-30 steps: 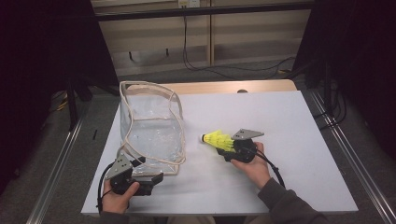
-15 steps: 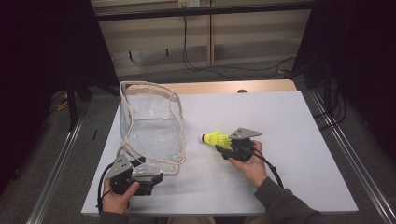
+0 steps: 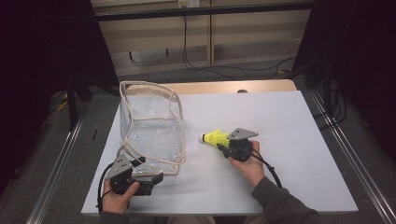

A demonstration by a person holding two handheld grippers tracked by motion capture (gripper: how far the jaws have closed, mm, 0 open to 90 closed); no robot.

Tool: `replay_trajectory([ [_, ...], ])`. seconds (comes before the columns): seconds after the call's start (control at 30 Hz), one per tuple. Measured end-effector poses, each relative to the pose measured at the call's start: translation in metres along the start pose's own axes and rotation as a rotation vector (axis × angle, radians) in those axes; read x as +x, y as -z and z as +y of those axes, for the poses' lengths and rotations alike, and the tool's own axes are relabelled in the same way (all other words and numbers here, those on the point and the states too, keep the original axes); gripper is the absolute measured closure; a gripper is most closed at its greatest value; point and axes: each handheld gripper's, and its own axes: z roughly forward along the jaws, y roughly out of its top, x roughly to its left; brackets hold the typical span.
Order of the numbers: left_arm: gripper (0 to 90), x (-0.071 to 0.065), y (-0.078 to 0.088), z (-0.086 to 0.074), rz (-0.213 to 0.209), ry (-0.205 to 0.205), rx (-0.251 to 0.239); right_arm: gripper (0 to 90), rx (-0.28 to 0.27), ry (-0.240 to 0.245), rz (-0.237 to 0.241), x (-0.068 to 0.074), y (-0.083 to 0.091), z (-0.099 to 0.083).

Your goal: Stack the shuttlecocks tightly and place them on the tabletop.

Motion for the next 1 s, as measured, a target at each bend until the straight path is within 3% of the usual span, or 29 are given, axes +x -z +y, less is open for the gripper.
replay_trajectory([
  [0.3, 3.8, -0.0002, 0.0, 0.0, 0.001, 0.001, -0.001, 81.5, -0.013, 0.01, -0.007, -0.0038, 0.0017, 0.0007],
  [0.47, 3.8, -0.0002, 0.0001, 0.0, 0.001, 0.0, -0.001, 82.1, -0.011, 0.038, -0.002, -0.0057, 0.0042, 0.0017],
  [0.57, 3.8, -0.0001, 0.0, 0.0, 0.001, 0.001, -0.001, 80.8, -0.005, 0.022, 0.014, -0.0059, 0.0047, 0.001],
  [1.0, 3.8, -0.0003, 0.0, -0.0001, 0.001, 0.002, -0.001, 70.0, -0.029, -0.033, 0.01, -0.0024, 0.0006, -0.0004],
])
